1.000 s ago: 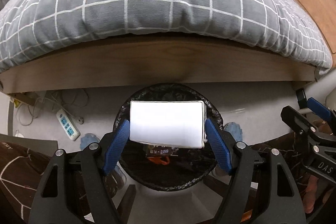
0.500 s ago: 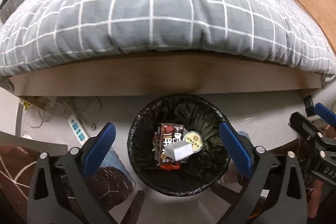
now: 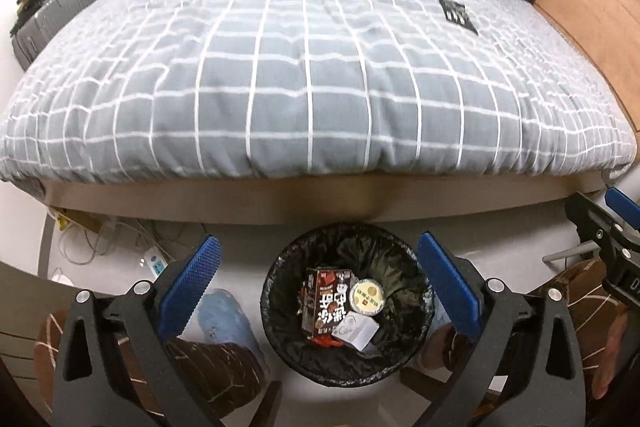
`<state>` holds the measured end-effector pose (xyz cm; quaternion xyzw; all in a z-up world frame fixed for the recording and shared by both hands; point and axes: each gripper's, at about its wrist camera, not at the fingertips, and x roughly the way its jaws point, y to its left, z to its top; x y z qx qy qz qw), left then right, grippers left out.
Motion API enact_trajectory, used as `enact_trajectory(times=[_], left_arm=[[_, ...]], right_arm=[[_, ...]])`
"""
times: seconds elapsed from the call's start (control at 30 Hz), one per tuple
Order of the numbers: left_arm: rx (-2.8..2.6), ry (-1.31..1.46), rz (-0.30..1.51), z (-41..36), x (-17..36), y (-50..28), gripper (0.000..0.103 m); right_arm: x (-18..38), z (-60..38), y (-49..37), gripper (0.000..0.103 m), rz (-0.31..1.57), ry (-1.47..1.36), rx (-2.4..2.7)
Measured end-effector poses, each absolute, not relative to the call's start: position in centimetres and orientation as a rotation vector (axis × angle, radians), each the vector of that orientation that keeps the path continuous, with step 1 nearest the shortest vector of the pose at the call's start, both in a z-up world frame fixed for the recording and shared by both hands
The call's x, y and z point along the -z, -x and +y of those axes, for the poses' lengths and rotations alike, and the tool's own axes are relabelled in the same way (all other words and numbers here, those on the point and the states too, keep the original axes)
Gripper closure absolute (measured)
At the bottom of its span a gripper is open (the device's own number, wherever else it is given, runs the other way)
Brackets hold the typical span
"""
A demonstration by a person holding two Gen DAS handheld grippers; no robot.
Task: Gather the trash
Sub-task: 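Raise both open tools back toward the bubble wrap and black sachet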
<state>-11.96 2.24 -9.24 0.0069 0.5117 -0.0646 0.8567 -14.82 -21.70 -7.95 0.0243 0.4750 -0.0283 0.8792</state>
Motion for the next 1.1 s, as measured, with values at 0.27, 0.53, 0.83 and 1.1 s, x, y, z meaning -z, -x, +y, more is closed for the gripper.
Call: enact_trajectory(times=[0.27,0.53,0.83,1.1], left_arm=[[0.132,-0.016,1.039,1.8,6.4,9.5,0.006],[0.126,-0.027,1.009,0.8,4.6,5.6,0.006],[0.144,-0.047,1.001,-1.5,4.8,-0.5,0.006],[0.167,-0.054,1.002,-3.3,6.1,-7.2,0.006]], right_arm=[[5.5,-22.1,12.8,0.008,0.951,-0.052,0.055],[4.1,-23.1,9.1,0.008,0.923,-0.053,0.054],[4.3,-24.7,3.4,0.008,0.902,-0.023,0.087],[5.6,-26.6,-3.3,0.008,0.907,-0.039,0.098]])
